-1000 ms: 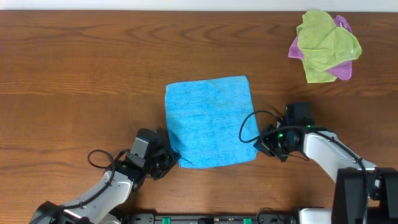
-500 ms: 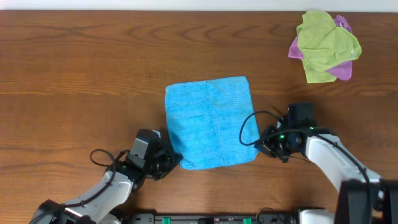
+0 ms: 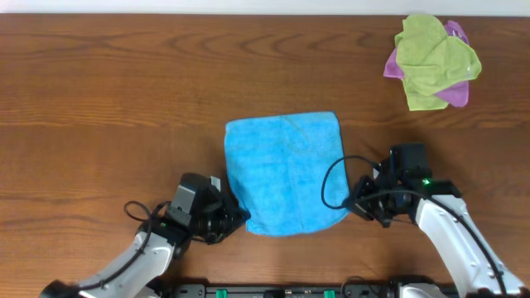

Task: Fold the cloth
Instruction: 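Grasp the near left and right corners of the cloth with both grippers, then lift the near edge and fold it forward over the far half with both grippers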

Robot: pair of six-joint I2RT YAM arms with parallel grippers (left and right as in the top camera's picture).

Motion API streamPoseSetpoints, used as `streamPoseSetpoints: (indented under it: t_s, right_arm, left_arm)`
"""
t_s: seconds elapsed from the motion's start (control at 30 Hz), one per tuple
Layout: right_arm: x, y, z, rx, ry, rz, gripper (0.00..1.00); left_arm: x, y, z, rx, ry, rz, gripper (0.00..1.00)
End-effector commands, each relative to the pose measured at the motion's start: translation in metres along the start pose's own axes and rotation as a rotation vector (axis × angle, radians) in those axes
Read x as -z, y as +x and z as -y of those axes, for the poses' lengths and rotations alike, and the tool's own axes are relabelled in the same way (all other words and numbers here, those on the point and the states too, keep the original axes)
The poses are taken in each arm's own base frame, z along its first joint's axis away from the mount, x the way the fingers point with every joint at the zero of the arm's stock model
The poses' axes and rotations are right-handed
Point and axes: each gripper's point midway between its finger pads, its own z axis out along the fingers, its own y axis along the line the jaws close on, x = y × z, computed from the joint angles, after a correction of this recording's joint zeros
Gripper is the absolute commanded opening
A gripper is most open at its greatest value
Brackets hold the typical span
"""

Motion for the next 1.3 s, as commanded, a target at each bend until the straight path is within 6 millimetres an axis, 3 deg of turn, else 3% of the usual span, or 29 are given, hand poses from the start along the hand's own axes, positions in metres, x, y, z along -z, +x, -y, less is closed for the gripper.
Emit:
streamPoseSetpoints:
  t_s: [0.0, 0.37, 0.57, 1.0, 1.27]
  right_arm:
    - [0.004, 0.007, -0.002, 0.051, -0.008, -0.003, 0.01]
    - [0.034, 0.033, -0.009, 0.089, -0.066, 0.026, 0.01]
    - [0.043, 0.034, -0.013, 0.116, -0.091, 0.067, 0.01]
    - [0.047, -0.001, -0.034, 0.175, -0.147, 0.210, 0.01]
    - [0.037, -0.028, -0.044, 0.185, -0.159, 0.251, 0.01]
  left_arm:
    - [0.005, 0.013, 0.000, -0.028, 0.012, -0.047, 0.06]
    - [0.027, 0.033, 0.008, -0.012, 0.037, -0.076, 0.06]
    - [0.033, 0.030, 0.020, -0.025, 0.046, -0.054, 0.06]
    - [0.047, -0.004, 0.046, -0.050, 0.031, 0.133, 0.06]
    - [0.046, -0.026, 0.040, -0.019, -0.015, 0.231, 0.06]
